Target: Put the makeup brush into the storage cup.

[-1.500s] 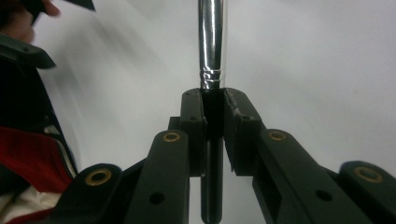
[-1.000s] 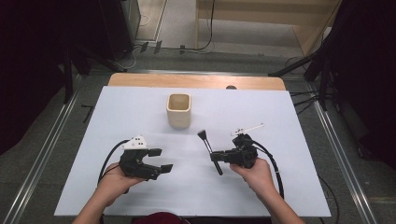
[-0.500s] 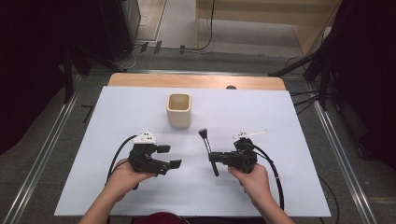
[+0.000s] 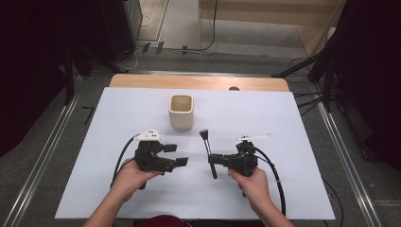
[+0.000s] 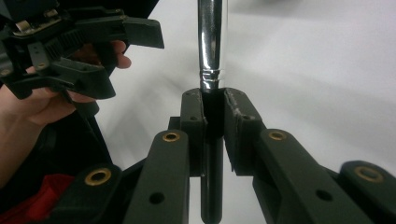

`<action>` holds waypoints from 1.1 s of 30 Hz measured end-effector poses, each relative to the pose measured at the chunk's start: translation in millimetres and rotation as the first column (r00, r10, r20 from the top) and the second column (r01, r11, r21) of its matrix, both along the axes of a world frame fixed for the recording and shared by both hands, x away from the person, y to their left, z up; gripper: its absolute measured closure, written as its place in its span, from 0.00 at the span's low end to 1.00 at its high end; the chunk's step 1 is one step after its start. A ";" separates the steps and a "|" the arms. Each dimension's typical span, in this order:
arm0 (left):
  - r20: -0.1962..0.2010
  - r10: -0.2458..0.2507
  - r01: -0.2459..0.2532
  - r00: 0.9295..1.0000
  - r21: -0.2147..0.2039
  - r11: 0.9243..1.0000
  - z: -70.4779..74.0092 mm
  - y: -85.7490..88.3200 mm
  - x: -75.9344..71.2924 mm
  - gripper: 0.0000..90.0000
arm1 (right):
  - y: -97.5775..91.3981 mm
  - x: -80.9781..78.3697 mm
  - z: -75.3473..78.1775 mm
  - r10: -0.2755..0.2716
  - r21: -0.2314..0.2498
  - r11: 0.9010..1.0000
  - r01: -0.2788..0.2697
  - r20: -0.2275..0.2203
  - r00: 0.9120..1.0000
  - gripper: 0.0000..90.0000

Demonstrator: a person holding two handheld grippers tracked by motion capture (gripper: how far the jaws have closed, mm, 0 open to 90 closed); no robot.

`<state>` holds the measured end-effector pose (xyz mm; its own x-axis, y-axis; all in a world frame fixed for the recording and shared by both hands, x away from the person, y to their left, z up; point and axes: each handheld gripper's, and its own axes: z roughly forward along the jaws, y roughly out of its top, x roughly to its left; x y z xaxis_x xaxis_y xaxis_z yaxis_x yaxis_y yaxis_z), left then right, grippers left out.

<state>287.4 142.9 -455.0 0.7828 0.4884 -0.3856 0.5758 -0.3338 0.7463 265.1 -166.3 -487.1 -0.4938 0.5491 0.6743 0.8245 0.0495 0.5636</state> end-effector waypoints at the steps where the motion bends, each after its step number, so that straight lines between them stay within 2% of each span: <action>1: -0.006 0.004 -0.004 1.000 -0.004 1.000 -0.1 -0.4 0.1 0.26 | 0.4 0.6 -0.9 0.003 -0.002 1.000 -0.003 0.003 1.000 0.89; 3: -0.012 0.002 -0.002 1.000 -0.003 1.000 -0.2 -1.0 1.5 0.26 | 0.4 1.6 -2.7 0.001 0.007 1.000 -0.001 0.002 1.000 0.89; 5: -0.031 0.002 -0.003 1.000 -0.022 1.000 -0.5 -2.8 2.8 0.27 | 0.6 2.3 -4.0 -0.002 0.018 1.000 0.002 -0.004 1.000 0.89; 13: -0.074 0.000 -0.005 0.997 -0.066 0.998 -2.0 -10.9 6.0 0.27 | 6.5 -0.1 -4.4 0.007 0.019 1.000 -0.007 0.006 1.000 0.89; 18: -0.101 0.001 -0.009 0.995 -0.078 0.997 -3.0 -14.5 8.1 0.28 | 9.8 -1.3 -3.5 0.006 0.027 1.000 -0.007 0.016 1.000 0.89; 25: -0.110 0.025 -0.036 0.994 -0.099 0.994 -3.0 -16.3 10.5 0.29 | 9.8 -1.6 -2.2 0.006 0.040 0.999 -0.007 0.027 1.000 0.89; 28: -0.104 0.031 -0.040 0.994 -0.094 0.995 -3.0 -18.3 10.9 0.30 | 10.9 -2.0 -1.8 -0.001 0.036 0.999 0.000 0.026 1.000 0.89; 33: -0.117 0.030 -0.043 0.993 -0.110 0.993 -3.6 -21.6 11.4 0.31 | 14.3 -3.5 -2.0 -0.005 0.030 1.000 0.004 0.031 0.999 0.89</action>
<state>298.8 121.3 -458.6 0.7125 0.4643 -0.5261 0.6704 -0.2290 0.7057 261.6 -152.0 -489.2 -0.5125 0.5311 0.6747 0.8067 0.0284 0.5903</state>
